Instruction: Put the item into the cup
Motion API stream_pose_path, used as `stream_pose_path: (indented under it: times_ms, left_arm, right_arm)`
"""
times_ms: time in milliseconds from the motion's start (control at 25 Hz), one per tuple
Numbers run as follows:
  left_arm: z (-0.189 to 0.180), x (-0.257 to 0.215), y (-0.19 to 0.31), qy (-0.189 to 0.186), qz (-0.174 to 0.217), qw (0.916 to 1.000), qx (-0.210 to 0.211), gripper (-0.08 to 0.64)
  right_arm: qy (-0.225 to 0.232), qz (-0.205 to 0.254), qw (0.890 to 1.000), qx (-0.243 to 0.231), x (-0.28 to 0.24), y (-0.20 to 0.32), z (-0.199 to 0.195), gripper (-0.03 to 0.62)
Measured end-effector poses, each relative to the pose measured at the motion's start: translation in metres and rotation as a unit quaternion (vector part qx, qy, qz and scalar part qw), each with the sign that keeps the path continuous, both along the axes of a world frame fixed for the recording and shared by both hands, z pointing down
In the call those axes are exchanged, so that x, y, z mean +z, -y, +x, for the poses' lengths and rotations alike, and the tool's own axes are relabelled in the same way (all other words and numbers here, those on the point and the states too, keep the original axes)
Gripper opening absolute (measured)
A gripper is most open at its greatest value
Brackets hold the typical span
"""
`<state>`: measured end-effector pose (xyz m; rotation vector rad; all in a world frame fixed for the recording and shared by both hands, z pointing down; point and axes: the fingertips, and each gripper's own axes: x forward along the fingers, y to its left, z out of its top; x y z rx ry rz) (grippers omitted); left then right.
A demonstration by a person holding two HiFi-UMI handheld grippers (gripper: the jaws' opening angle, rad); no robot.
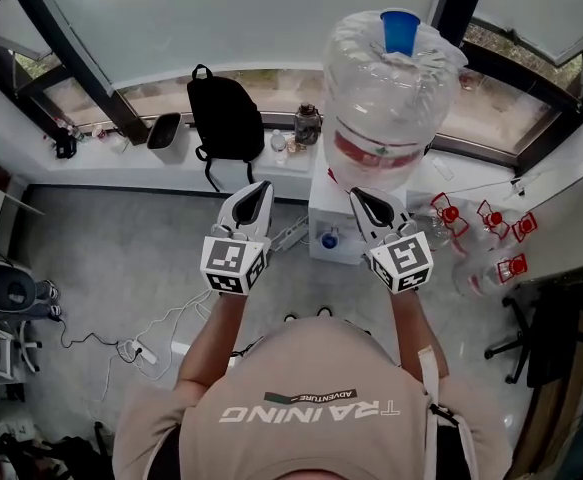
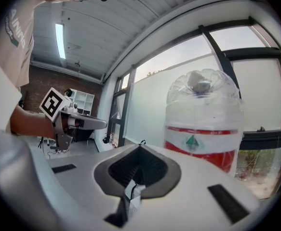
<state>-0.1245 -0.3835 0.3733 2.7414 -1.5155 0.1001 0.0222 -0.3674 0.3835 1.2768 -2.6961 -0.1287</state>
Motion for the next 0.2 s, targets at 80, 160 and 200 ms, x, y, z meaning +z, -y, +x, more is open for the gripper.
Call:
stream_pose_path:
  times_ms: [80,160,200]
  left_arm:
    - [-0.0013,-0.0005,0.0024,0.000,0.001,1.0000,0.000,0.008]
    - [-0.0017,-0.0001,0.0050,0.000,0.000,1.0000,0.001,0.008]
    - [-0.0017,0.0004,0.0064,0.000,-0.001,1.0000,0.002,0.008]
  right_arm:
    - [0.000,-0.003,1.000,0.000,0.0009,0.0017,-0.0015,0.011]
    - [0.001,-0.006,1.000,0.002,0.0011,0.0028,-0.0026,0.011]
    - [0.001,-0.007,1.000,0.003,0.0011,0.0032,-0.0030,0.011]
